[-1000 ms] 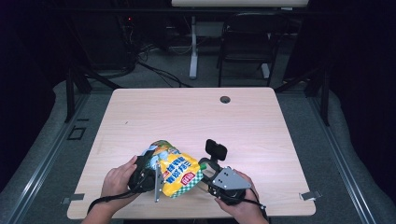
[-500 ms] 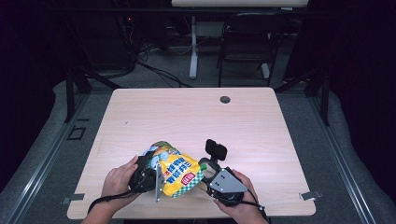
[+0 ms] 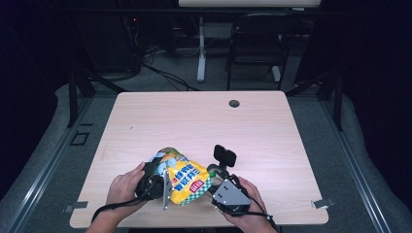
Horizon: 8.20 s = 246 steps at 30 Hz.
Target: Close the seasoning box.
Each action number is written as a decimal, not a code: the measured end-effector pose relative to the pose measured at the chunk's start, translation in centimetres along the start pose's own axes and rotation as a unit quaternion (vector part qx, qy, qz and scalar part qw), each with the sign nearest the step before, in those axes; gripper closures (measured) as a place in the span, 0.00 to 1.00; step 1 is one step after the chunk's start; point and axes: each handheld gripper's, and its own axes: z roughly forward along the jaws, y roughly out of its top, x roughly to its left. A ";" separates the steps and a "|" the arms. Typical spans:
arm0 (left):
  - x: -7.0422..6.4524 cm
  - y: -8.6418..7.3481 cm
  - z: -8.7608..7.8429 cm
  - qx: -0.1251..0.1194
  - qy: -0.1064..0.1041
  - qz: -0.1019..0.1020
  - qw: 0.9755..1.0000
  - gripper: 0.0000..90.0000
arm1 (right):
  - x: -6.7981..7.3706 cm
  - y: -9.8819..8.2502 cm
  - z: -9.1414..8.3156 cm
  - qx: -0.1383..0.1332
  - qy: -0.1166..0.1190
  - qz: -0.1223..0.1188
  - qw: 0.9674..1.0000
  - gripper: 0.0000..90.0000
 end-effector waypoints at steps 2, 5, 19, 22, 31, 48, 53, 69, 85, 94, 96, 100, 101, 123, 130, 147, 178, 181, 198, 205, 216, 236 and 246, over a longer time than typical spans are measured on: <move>0.0 0.0 0.0 0.000 0.000 0.001 1.000 0.61 | 0.1 0.0 0.0 -0.001 -0.001 -0.004 1.000 0.59; 0.0 0.1 0.0 0.004 0.000 0.003 1.000 0.61 | 0.2 0.0 0.0 0.000 -0.002 -0.009 1.000 0.59; 0.4 0.7 -0.1 0.014 0.005 0.022 1.000 0.61 | 0.4 0.2 -0.3 0.003 0.000 -0.021 1.000 0.63; 0.4 1.0 -0.1 0.014 0.002 0.023 1.000 0.61 | 0.6 0.2 -0.3 0.001 0.005 -0.020 1.000 0.67; 0.7 0.9 -0.2 0.020 0.002 0.033 0.999 0.61 | 0.9 0.3 -0.5 0.000 0.010 -0.035 0.999 0.74; 0.7 1.0 -0.1 0.026 0.009 0.042 0.999 0.61 | 1.4 0.5 -0.5 0.017 -0.001 -0.070 0.997 0.92; 0.7 1.1 -0.1 0.026 0.010 0.046 0.999 0.61 | 1.6 0.5 -0.4 0.020 -0.006 -0.080 0.997 0.95; 0.9 1.2 -0.1 0.030 0.011 0.054 0.998 0.61 | 2.0 0.5 -0.3 0.028 -0.017 -0.101 0.994 1.00; 1.6 1.7 -0.3 0.038 0.024 0.092 0.995 0.62 | 2.1 0.3 -0.2 0.027 -0.020 -0.095 0.995 1.00; 1.9 1.9 -0.4 0.045 0.024 0.108 0.993 0.62 | 2.0 0.2 0.0 0.028 -0.017 -0.091 0.995 1.00; 2.0 2.0 -0.4 0.046 0.028 0.112 0.992 0.62 | 2.0 0.1 0.1 0.026 -0.016 -0.088 0.996 1.00; 2.1 2.1 -0.4 0.047 0.028 0.115 0.992 0.62 | 1.9 0.1 0.1 0.024 -0.017 -0.084 0.996 1.00; 2.1 2.1 -0.4 0.049 0.024 0.114 0.992 0.62 | 1.9 0.1 0.1 0.022 -0.018 -0.082 0.996 1.00; 2.3 2.5 -0.2 0.060 0.025 0.136 0.989 0.62 | 1.9 -0.2 0.5 0.028 -0.018 -0.072 0.997 1.00; 2.4 2.7 0.0 0.063 0.024 0.143 0.987 0.62 | 1.7 -0.5 0.7 0.028 -0.015 -0.062 0.998 1.00; 2.3 3.0 0.3 0.068 0.023 0.150 0.986 0.65 | 1.5 -0.9 1.2 0.036 -0.009 -0.052 0.998 1.00; 2.1 3.3 -0.2 0.067 0.057 0.197 0.976 0.65 | 1.7 -1.2 1.7 0.043 -0.006 -0.055 0.998 1.00; 2.2 3.4 -0.4 0.074 0.053 0.206 0.974 0.66 | 1.7 -1.3 1.7 0.042 -0.006 -0.055 0.998 1.00; 2.5 3.9 -0.7 0.074 0.061 0.234 0.967 0.69 | 1.7 -1.4 1.7 0.043 -0.007 -0.053 0.998 1.00; 2.7 4.2 -1.0 0.075 0.069 0.251 0.963 0.69 | 1.7 -1.4 1.7 0.043 -0.008 -0.053 0.998 1.00; 2.8 4.5 -1.2 0.078 0.073 0.269 0.957 0.70 | 1.7 -1.4 1.7 0.043 -0.008 -0.053 0.998 1.00; 3.1 4.9 -1.4 0.079 0.081 0.295 0.949 0.70 | 1.7 -1.4 1.7 0.041 -0.010 -0.054 0.998 1.00; 3.3 5.1 -1.5 0.080 0.081 0.304 0.946 0.70 | 1.7 -1.4 1.7 0.041 -0.009 -0.052 0.998 1.00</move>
